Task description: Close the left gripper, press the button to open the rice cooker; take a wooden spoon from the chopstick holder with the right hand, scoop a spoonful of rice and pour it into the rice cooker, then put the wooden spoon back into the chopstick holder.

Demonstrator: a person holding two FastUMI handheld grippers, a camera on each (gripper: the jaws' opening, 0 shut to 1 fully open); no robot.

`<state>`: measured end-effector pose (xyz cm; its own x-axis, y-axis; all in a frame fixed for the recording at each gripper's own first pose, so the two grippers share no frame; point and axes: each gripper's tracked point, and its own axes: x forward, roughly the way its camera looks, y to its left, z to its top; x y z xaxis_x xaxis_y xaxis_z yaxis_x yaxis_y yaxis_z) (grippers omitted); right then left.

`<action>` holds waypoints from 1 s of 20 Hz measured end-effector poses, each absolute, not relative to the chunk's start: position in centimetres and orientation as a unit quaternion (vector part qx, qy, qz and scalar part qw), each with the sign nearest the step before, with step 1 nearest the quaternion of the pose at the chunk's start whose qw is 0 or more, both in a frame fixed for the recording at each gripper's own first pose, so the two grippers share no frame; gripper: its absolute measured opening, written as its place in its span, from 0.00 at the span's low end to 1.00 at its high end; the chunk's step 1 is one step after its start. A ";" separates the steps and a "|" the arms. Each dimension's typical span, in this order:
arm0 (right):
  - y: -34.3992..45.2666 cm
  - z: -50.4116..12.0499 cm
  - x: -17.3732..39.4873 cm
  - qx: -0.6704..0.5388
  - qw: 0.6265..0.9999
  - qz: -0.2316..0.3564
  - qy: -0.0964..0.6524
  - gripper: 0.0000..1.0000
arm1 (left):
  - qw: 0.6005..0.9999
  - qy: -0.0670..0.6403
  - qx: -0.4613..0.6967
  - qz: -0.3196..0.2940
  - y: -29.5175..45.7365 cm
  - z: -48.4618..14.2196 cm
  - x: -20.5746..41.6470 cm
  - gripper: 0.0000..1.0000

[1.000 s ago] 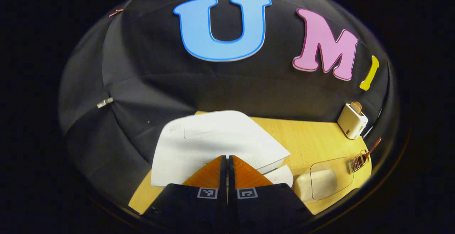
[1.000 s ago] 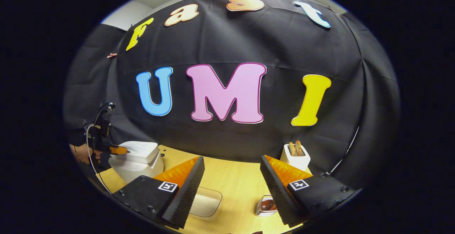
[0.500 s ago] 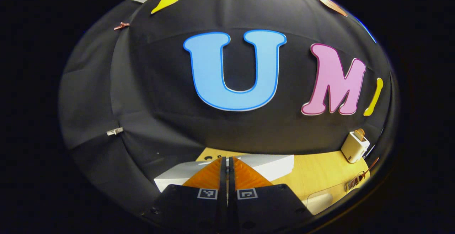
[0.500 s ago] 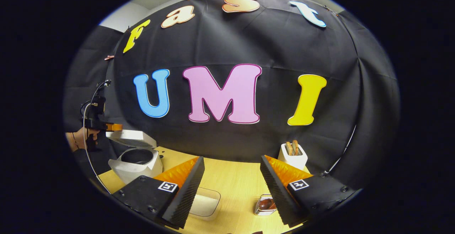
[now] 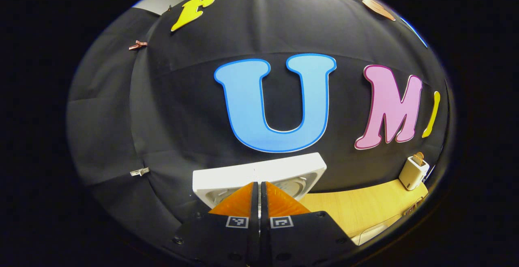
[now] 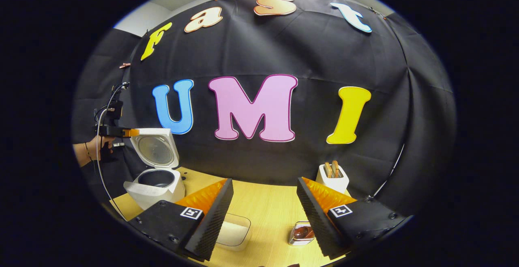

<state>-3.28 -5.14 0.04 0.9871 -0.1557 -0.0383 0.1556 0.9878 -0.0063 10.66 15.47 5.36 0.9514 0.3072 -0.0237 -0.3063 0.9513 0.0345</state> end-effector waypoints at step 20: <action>-18.1 -14.6 -5.1 0.112 0.973 -0.167 0.110 0.98 | 0.998 0.006 0.009 0.055 3.3 1.4 3.7 0.83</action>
